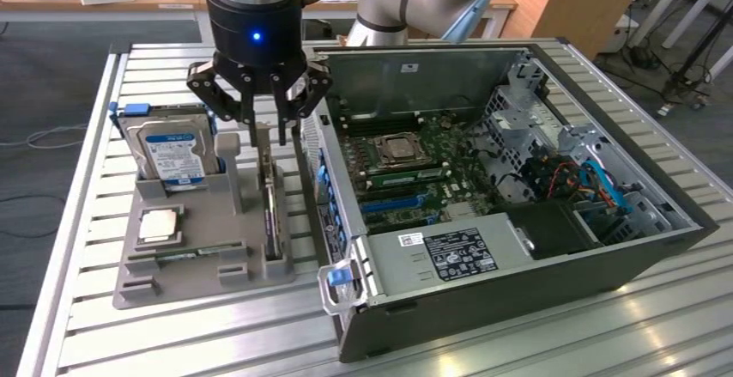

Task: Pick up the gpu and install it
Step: 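Reach for the gpu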

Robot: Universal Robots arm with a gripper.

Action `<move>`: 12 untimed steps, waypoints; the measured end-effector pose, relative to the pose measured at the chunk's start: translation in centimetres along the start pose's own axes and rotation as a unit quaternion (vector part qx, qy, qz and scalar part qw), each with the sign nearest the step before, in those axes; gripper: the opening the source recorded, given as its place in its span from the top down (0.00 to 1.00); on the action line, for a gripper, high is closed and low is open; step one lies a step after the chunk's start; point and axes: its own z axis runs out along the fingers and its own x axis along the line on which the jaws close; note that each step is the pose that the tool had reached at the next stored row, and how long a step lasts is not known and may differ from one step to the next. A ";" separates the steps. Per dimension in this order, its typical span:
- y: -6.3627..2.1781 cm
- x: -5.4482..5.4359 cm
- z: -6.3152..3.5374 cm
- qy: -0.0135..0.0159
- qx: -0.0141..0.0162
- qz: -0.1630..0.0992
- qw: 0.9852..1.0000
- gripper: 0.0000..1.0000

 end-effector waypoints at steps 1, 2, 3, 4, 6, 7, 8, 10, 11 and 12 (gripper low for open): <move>-0.02 0.0 -0.01 0.000 0.000 0.000 1.000 0.63; -0.04 0.1 0.00 0.000 0.000 0.000 1.000 0.63; -0.06 0.1 0.00 0.000 0.000 0.000 1.000 0.63; -0.09 0.1 -0.01 0.000 0.000 -0.001 1.000 0.63; -0.11 0.1 0.00 0.000 0.000 -0.002 1.000 0.63; -0.12 0.1 0.00 0.000 0.000 -0.003 1.000 0.63; -0.14 0.1 0.00 0.000 0.000 -0.004 1.000 0.63; -0.18 0.2 0.01 0.000 0.000 -0.006 1.000 0.63; -0.19 0.2 0.00 0.000 0.000 -0.006 1.000 0.63; -0.21 0.2 0.00 0.000 0.000 -0.007 1.000 0.63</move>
